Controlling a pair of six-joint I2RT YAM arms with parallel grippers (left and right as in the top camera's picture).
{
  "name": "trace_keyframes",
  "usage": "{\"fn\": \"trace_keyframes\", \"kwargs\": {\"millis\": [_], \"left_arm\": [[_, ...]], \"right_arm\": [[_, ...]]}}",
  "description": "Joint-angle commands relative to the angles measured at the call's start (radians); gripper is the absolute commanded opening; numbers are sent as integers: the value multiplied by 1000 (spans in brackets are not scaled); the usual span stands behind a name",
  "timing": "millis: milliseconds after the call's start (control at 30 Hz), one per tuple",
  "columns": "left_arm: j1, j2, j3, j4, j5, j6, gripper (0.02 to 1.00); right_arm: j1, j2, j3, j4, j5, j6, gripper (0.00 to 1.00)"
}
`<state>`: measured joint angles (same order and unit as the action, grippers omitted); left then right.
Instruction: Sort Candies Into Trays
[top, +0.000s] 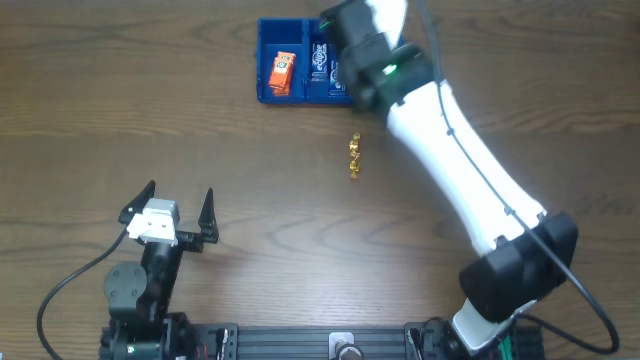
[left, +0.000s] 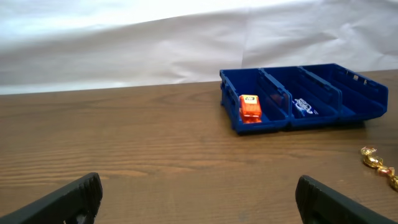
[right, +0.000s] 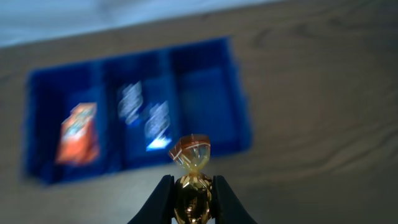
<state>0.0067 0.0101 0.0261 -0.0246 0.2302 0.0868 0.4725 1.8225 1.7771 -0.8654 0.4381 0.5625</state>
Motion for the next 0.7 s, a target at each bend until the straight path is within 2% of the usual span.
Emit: {"fn": "trace_keyframes", "kwargs": {"millis": [33, 167, 600, 633, 700], "left_arm": [[6, -6, -21, -31, 6, 14, 996], [6, -6, -21, -31, 6, 14, 998], [6, -6, -21, -31, 6, 14, 996], [6, -6, -21, -31, 6, 14, 998], [6, -6, -21, -31, 6, 14, 998]], "right_arm": [[-81, 51, -10, 91, -81, -154, 36], [-116, 119, -10, 149, -111, -190, 36], [-121, 288, -10, 211, -119, -193, 40], [-121, 288, -10, 210, -119, -194, 132], [-121, 288, -10, 207, -119, -193, 680]]}}
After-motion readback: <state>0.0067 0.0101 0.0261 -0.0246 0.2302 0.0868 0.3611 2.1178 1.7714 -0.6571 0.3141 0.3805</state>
